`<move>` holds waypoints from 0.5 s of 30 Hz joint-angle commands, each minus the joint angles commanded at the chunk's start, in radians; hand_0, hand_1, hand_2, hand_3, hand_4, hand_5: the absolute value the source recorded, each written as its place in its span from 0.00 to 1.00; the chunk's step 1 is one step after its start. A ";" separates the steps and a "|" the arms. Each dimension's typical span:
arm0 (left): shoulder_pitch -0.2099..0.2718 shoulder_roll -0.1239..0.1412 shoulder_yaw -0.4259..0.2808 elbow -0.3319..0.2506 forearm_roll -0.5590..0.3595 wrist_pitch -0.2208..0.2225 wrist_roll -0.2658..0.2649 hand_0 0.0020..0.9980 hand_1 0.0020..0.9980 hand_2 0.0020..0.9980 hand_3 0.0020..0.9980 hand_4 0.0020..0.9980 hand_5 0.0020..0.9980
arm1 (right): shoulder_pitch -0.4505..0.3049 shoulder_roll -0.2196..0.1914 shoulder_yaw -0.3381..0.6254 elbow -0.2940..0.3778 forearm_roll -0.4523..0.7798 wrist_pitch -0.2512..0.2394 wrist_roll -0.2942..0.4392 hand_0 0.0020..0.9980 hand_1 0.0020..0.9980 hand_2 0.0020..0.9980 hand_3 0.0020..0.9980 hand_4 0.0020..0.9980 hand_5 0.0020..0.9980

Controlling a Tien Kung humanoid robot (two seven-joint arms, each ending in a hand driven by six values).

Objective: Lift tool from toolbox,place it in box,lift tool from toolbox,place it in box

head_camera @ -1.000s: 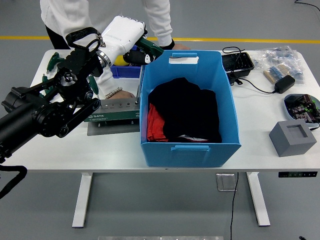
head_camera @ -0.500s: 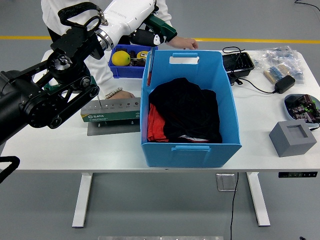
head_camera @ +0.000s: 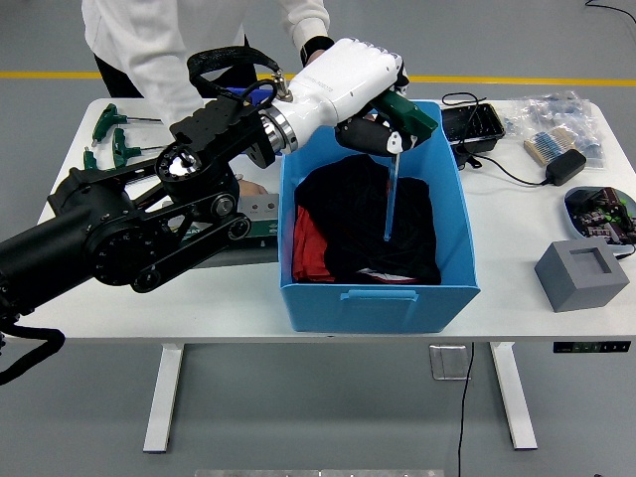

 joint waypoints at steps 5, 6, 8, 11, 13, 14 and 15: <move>-0.018 -0.052 0.051 0.091 -0.050 -0.106 0.029 0.14 0.00 0.01 0.05 0.66 0.38 | 0.003 -0.002 0.006 0.002 -0.015 0.000 -0.004 0.67 0.66 0.73 0.57 0.78 0.72; -0.023 -0.066 0.063 0.118 -0.071 -0.134 0.036 0.14 0.00 0.01 0.05 0.66 0.38 | 0.004 -0.003 0.007 0.002 -0.020 0.001 -0.005 0.67 0.66 0.73 0.57 0.78 0.72; -0.028 -0.088 0.085 0.161 -0.097 -0.177 0.039 0.13 0.00 0.01 0.04 0.66 0.37 | 0.005 -0.003 0.010 0.003 -0.024 0.001 -0.006 0.67 0.66 0.73 0.57 0.78 0.72; -0.035 -0.117 0.113 0.221 -0.121 -0.215 0.031 0.13 0.00 0.01 0.04 0.66 0.37 | 0.009 -0.005 0.013 0.003 -0.031 0.001 -0.008 0.67 0.66 0.73 0.57 0.78 0.72; -0.043 -0.140 0.129 0.262 -0.131 -0.236 0.031 0.15 0.00 0.02 0.06 0.66 0.37 | 0.013 -0.007 0.016 0.004 -0.038 0.001 -0.010 0.67 0.66 0.73 0.57 0.78 0.72; -0.046 -0.142 0.133 0.277 -0.132 -0.245 0.034 0.15 0.00 0.02 0.06 0.66 0.37 | 0.015 -0.007 0.016 0.005 -0.040 0.002 -0.010 0.67 0.66 0.73 0.57 0.78 0.72; -0.049 -0.142 0.137 0.290 -0.129 -0.254 0.039 0.15 0.00 0.02 0.06 0.66 0.37 | 0.017 -0.008 0.016 0.005 -0.042 0.002 -0.010 0.67 0.66 0.73 0.57 0.78 0.72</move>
